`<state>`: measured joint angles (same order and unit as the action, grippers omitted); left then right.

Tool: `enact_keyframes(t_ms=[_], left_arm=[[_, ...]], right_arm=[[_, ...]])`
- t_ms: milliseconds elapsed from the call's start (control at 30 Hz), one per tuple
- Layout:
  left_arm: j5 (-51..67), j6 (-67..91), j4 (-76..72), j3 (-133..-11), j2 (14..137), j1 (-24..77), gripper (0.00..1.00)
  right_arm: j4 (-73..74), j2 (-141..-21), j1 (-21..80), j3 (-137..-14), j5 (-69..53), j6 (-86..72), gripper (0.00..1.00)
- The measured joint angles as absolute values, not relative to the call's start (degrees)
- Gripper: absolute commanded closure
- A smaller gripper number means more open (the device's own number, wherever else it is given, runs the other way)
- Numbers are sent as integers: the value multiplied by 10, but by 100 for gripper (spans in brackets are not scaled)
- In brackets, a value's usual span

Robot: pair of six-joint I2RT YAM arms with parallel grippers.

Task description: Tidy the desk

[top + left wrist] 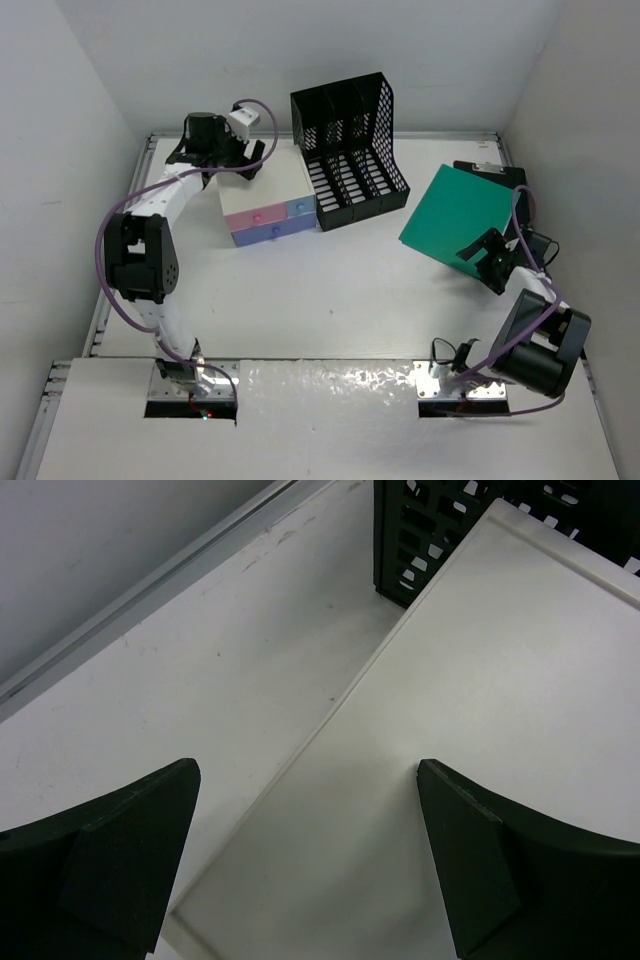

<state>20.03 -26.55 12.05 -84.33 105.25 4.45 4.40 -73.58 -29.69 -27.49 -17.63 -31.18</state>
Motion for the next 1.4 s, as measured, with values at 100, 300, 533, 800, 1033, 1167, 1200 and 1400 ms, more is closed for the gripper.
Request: enact_keyframes(t_ms=[100,300,533,800,1033,1167,1200,1400], left_arm=[[202,-267,121,-843,1053,44,10],[200,-269,121,-843,1052,45,10],[192,-270,128,-843,1049,48,10],[180,-274,162,-859,1049,53,10],[118,-283,223,-892,1049,92,10],[68,-289,259,-909,1048,152,10],[60,-291,269,-914,1048,170,10],[44,-298,302,-925,1048,262,10]], right_arm=[[37,-739,-302,-267,-168,-313,6],[23,-741,-317,-265,-108,-314,8],[61,-715,-321,-288,-61,-284,5],[25,-800,-322,-335,-77,-284,11],[-64,-879,-325,-327,-123,-285,38],[-157,-898,-326,-295,-155,-298,69],[-177,-898,-326,-283,-162,-303,76],[-259,-918,-329,-241,-216,-346,100]])
